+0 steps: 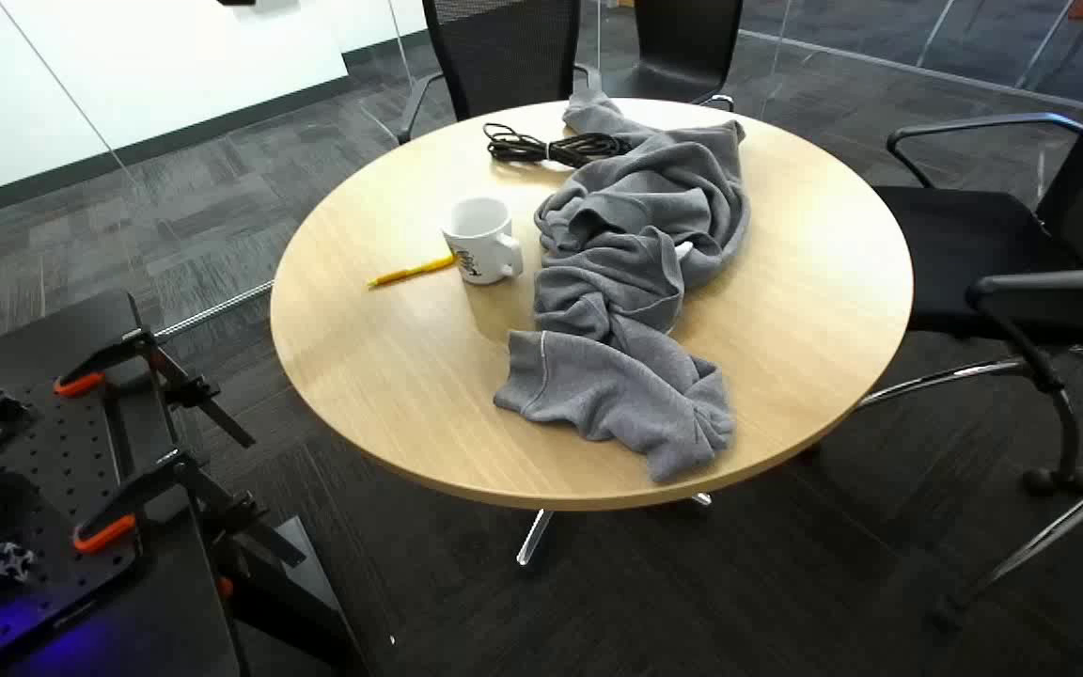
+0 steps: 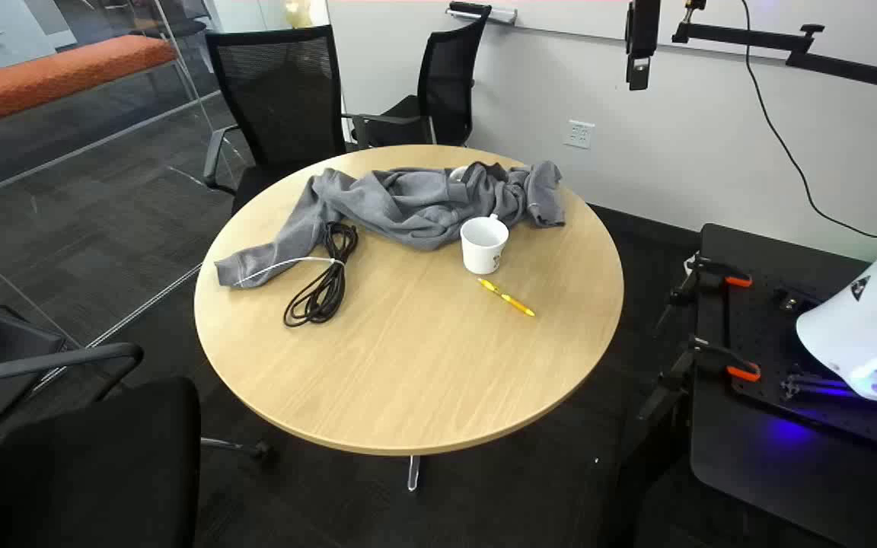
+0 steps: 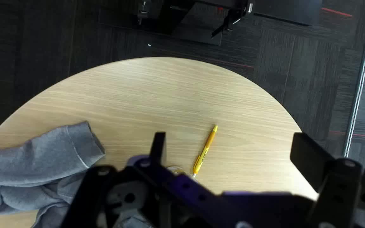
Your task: Put the pen inside the white mug cup
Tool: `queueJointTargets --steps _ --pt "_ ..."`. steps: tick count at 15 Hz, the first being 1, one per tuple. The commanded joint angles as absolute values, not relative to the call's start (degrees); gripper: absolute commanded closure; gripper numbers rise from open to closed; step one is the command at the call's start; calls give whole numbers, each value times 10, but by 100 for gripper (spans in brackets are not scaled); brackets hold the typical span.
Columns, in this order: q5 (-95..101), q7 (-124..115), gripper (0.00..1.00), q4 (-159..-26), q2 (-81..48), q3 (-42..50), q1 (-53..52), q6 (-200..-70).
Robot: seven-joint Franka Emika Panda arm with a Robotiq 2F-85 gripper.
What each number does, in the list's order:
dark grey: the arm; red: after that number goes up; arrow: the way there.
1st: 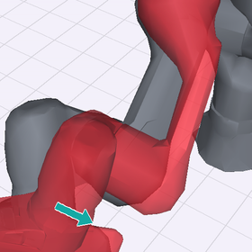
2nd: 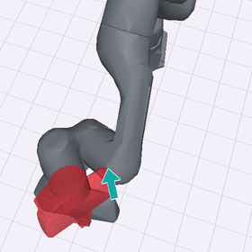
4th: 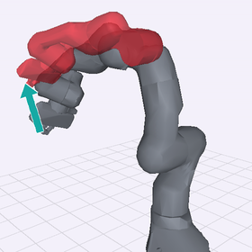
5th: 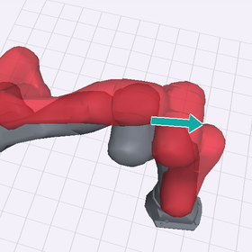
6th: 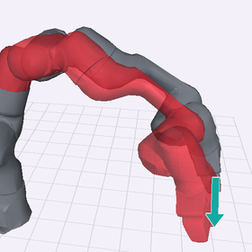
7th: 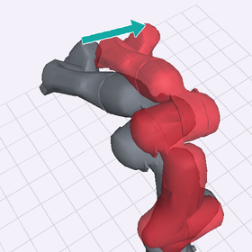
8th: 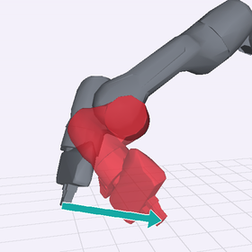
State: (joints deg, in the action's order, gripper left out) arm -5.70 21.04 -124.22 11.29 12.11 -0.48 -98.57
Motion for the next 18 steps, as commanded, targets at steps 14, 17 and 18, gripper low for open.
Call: queueJointTargets --steps 14,17,18 --pt "-76 92 0 -1409 197 41 0 -1198" --pt "-99 56 0 -1459 210 19 -9 -1273" --pt "-113 51 0 -1470 207 16 -14 -1296"
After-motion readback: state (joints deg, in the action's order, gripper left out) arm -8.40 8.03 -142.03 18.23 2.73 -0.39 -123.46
